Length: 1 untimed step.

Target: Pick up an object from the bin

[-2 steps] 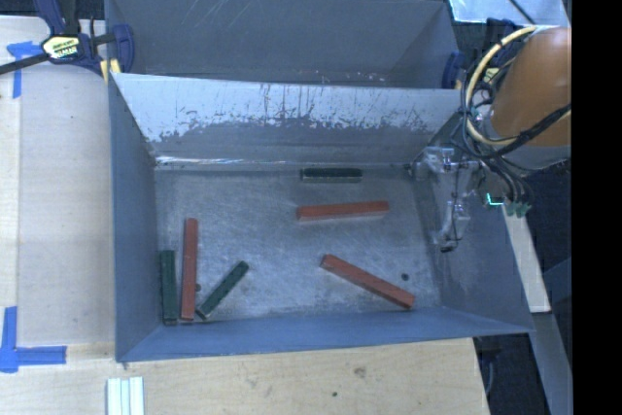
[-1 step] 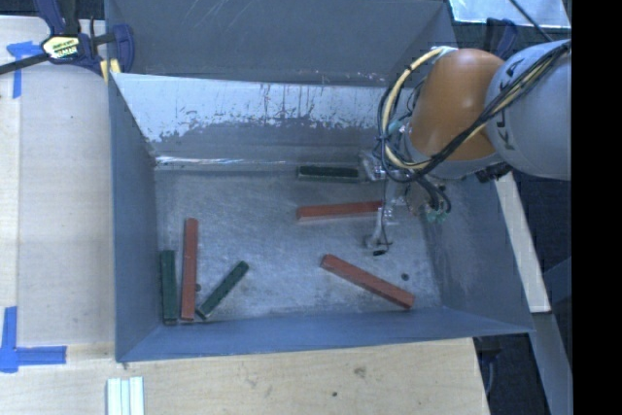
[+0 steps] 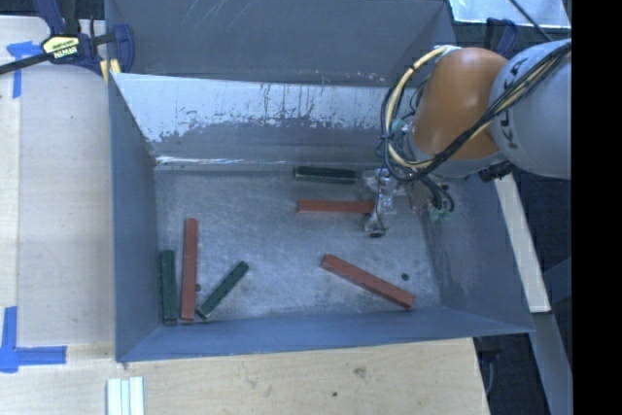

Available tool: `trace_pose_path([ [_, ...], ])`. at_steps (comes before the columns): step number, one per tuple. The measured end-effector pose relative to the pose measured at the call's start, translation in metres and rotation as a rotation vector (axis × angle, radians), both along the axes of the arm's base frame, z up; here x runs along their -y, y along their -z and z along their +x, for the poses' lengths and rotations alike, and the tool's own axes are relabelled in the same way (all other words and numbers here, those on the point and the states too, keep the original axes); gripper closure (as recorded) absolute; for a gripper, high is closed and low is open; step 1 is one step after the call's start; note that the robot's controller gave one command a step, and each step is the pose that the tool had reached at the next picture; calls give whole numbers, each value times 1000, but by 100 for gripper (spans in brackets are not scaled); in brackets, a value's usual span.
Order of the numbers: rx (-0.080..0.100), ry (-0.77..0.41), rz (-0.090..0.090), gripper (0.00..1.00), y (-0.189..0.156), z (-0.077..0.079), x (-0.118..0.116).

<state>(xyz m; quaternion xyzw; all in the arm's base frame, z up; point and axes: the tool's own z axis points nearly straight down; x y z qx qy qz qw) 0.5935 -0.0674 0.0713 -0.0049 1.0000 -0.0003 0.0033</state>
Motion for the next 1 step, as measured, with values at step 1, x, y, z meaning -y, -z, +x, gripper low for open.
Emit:
trace_pose_path([
  [1,6,-227,-3,100,-162,14,6],
])
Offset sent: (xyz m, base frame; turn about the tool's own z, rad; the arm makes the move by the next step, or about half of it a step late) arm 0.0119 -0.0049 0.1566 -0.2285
